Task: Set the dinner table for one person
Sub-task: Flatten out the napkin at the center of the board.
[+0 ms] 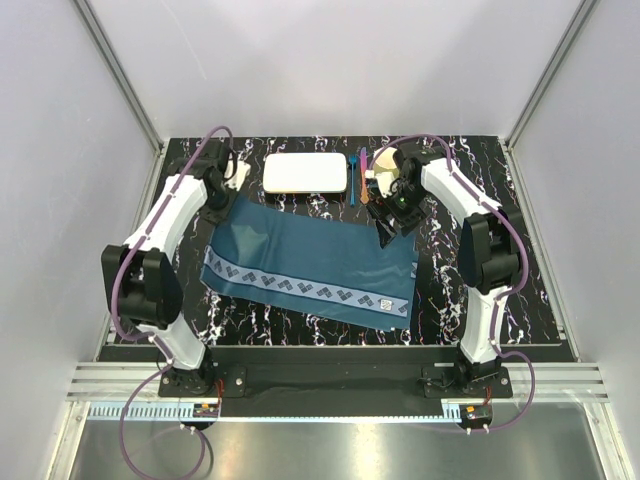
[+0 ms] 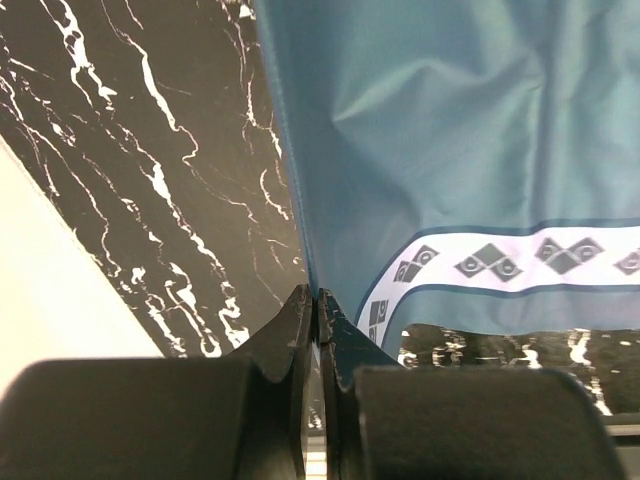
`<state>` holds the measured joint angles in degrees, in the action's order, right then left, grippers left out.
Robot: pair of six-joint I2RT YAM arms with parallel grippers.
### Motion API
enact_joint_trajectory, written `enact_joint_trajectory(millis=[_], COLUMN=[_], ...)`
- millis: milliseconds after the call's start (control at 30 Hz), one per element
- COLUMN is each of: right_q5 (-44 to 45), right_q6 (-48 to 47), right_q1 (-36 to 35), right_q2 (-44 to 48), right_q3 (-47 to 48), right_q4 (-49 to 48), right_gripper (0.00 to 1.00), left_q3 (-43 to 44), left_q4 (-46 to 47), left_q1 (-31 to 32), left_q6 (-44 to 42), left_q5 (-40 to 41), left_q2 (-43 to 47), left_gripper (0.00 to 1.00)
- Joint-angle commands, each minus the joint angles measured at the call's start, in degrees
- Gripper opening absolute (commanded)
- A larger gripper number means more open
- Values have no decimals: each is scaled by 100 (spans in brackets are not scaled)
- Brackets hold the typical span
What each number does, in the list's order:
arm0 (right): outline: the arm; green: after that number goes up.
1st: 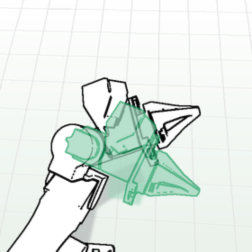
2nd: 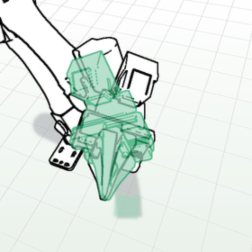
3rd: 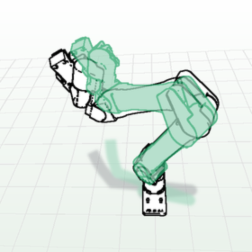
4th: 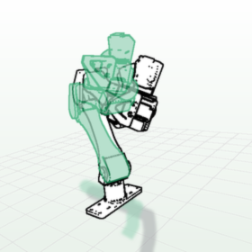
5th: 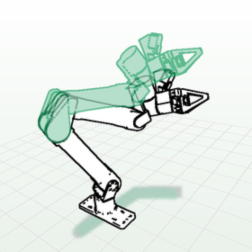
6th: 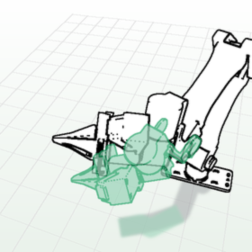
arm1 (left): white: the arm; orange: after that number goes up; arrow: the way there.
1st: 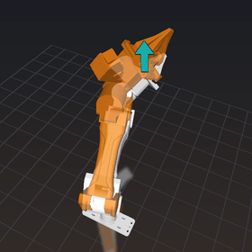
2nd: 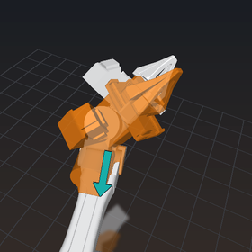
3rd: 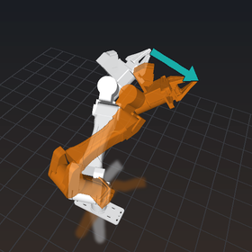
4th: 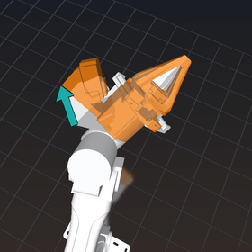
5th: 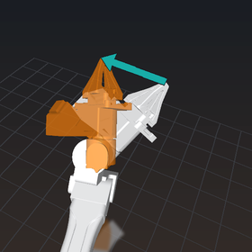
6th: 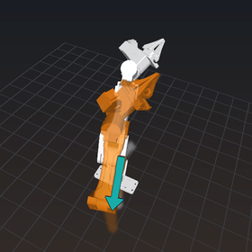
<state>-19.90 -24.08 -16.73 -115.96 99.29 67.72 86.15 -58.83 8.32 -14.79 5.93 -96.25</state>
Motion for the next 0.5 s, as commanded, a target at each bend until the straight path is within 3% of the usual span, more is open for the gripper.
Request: enact_joint_trajectory(millis=[0,267,467], right_q5=[92,109,118], right_q6=[-80,-71,-80], right_q1=[30,30,30], right_q2=[416,460,461], right_q3=[12,-58,-58], right_q4=[-49,-40,-14], right_gripper=[90,90,90], left_q3=[16,-141,-414], left_q4=[-6,-6,-41], left_q1=[-23,73,249], left_q6=[-296,-727,-903], left_q5=[521,1374,1437], left_q2=[-122,-474,-597], left_gripper=[6,4,3])
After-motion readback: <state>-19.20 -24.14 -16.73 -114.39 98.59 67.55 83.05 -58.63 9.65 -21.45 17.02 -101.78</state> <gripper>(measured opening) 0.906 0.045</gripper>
